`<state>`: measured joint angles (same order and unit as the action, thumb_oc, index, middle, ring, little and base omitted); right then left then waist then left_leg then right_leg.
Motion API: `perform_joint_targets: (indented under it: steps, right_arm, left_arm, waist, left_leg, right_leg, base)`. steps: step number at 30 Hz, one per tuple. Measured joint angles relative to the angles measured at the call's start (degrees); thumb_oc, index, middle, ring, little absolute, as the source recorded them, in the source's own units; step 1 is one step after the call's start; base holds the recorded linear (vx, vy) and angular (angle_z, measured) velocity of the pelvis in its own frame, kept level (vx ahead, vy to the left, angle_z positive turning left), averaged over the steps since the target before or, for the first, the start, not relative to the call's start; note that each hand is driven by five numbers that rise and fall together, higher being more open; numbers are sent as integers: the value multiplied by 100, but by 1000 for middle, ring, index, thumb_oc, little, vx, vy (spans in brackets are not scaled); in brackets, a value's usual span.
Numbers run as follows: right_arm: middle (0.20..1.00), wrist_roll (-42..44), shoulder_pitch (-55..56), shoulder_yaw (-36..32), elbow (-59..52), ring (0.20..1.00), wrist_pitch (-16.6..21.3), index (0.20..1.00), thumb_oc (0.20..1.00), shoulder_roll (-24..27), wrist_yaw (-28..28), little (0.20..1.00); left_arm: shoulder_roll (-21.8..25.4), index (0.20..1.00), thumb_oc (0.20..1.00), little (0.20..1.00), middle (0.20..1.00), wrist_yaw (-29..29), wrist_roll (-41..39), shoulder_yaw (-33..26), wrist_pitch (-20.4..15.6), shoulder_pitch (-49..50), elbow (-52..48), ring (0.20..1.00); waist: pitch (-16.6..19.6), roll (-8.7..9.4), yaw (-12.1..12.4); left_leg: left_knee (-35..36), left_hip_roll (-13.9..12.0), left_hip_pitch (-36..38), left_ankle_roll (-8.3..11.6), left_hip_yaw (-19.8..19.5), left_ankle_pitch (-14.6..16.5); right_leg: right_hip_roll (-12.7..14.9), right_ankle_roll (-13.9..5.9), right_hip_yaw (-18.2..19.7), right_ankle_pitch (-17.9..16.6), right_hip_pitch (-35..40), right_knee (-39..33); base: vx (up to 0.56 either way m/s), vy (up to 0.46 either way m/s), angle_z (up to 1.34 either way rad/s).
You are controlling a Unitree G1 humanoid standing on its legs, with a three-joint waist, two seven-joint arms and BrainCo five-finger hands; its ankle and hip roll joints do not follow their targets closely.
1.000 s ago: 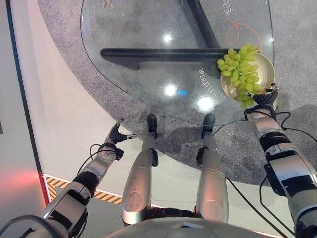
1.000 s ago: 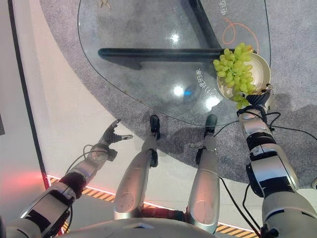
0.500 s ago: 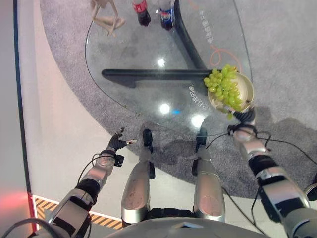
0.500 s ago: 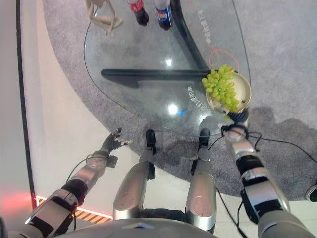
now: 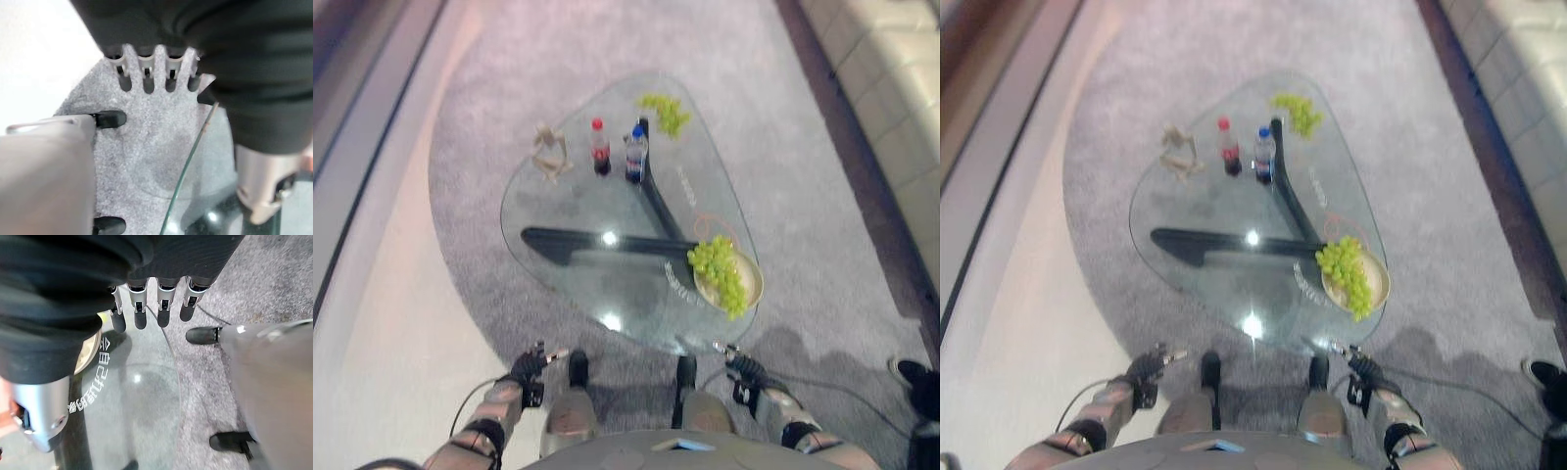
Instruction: Pick up fruits into the plate
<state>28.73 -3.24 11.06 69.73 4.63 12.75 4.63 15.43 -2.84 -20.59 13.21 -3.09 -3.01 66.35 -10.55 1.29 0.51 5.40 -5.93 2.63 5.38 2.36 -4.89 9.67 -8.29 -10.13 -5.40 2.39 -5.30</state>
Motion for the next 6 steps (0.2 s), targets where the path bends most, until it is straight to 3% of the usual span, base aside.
perform_joint_targets:
  steps: [2, 6]
  right_arm:
    - [1000, -110, 230, -3, 17, 1000, -161, 1000, 1000, -40, -41, 1000]
    - [1000, -331, 294, -65, 74, 1000, -276, 1000, 1000, -16, -33, 1000]
  left_arm:
    - [-70, 1000, 1000, 1000, 1000, -100, 32, -2, 97, 203, 54, 1000]
    - [-144, 1000, 1000, 1000, 1000, -207, 114, 2, 291, 342, 189, 1000]
  waist:
    - [358, -34, 12]
    - [468, -113, -4]
  left_leg:
    - [2, 0, 33, -5, 5, 47]
    - [3, -6, 208, -10, 3, 52]
  right_leg:
    - [3, 4, -3, 44, 38, -1]
    - [0, 6, -4, 50, 215, -5]
  base:
    - [76, 38, 0]
    - [63, 40, 0]
